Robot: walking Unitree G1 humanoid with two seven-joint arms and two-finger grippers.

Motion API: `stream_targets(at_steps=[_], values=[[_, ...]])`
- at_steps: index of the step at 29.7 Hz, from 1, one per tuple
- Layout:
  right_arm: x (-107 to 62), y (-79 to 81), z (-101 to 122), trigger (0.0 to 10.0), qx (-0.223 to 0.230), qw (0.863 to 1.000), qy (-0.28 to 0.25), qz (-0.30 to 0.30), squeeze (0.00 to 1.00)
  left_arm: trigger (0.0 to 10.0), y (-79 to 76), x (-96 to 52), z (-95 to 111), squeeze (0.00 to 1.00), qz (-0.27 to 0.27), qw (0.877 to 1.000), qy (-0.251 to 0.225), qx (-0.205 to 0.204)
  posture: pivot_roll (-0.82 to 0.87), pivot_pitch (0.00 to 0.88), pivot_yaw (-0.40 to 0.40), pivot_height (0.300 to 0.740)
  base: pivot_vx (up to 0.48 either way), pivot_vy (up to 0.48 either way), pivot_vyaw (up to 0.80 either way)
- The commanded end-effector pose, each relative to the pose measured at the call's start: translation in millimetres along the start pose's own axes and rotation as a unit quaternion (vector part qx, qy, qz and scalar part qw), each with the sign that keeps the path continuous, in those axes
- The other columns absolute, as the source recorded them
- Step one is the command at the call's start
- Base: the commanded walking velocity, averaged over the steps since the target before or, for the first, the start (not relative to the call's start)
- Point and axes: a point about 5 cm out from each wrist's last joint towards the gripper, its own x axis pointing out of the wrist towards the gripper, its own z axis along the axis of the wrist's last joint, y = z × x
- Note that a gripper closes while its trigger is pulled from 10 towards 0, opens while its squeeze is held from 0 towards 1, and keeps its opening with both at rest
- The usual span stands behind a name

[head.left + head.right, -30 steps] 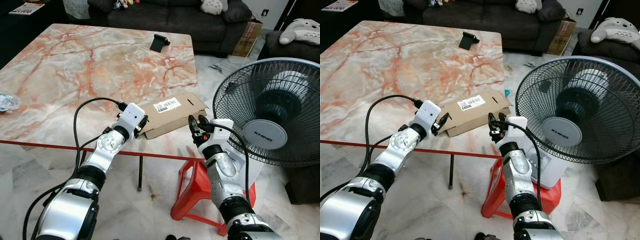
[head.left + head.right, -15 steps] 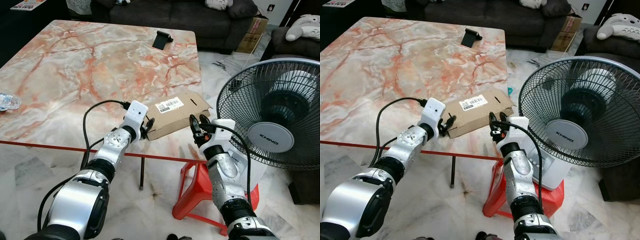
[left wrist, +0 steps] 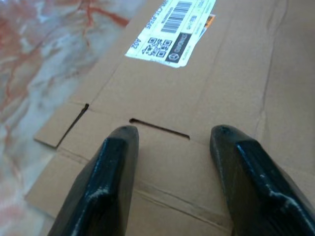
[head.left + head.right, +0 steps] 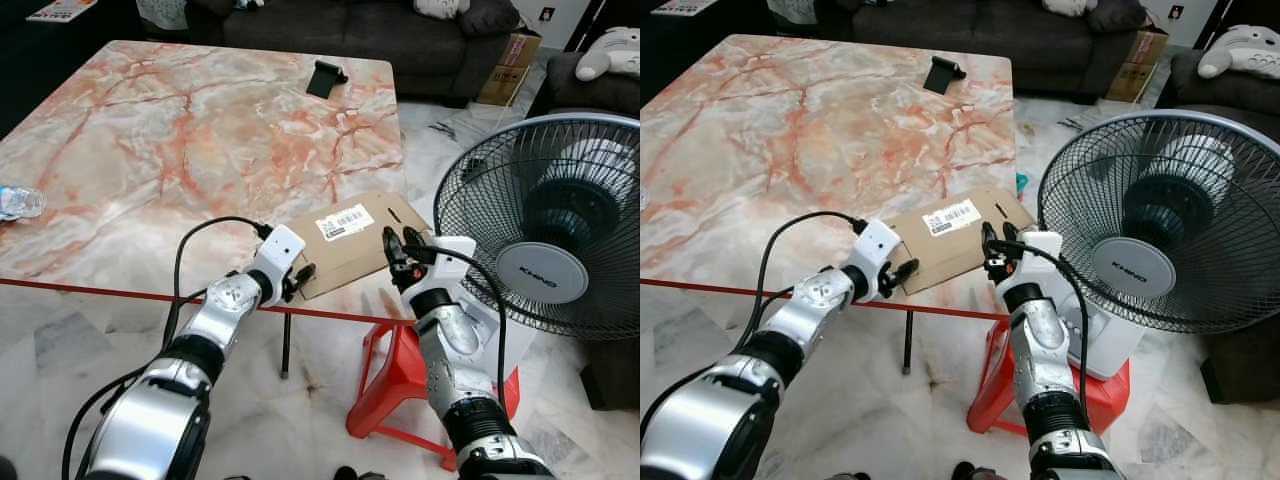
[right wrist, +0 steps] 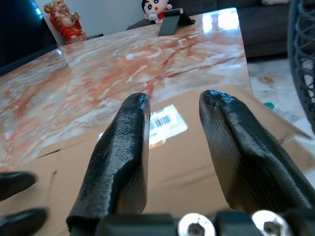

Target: Picking trash to rubbish bin

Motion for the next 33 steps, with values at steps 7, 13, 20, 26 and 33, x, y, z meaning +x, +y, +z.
stream_targets(at_steps=[7, 13, 20, 26, 33], values=[[-0.9, -3.1, -0.1, 10.0, -0.001, 1.0, 0.007, -0.002, 0.0, 10.0, 3.1, -34.3, -2.1, 0.0, -0.024, 0.998, 0.026, 0.047, 0.08, 0.173, -0.061, 0.74, 0.0, 0.0, 0.0], [-0.5, -2.9, 0.6, 10.0, -0.001, 1.0, 0.007, -0.001, 0.0, 10.0, 1.9, -52.6, 13.1, 0.0, -0.058, 0.996, 0.013, 0.067, 0.08, 0.176, -0.063, 0.74, 0.0, 0.0, 0.0], [0.4, -2.9, 0.6, 10.0, -0.001, 1.0, 0.008, 0.001, 0.0, 10.0, -0.9, -71.2, 28.9, 0.0, -0.09, 0.993, 0.005, 0.081, 0.09, 0.175, -0.068, 0.74, 0.0, 0.0, 0.0], [0.9, -2.9, 1.0, 10.0, -0.002, 1.0, 0.009, 0.001, 0.0, 10.0, 9.6, -81.5, 45.1, 0.0, -0.077, 0.992, -0.005, 0.101, 0.09, 0.174, -0.069, 0.74, 0.0, 0.0, 0.0], [2.5, -2.5, 0.9, 10.0, -0.001, 1.0, 0.01, 0.002, 0.0, 10.0, 40.1, -64.1, 68.8, 0.0, 0.037, 0.995, -0.053, 0.075, 0.1, 0.161, -0.069, 0.74, 0.0, 0.0, 0.0]])
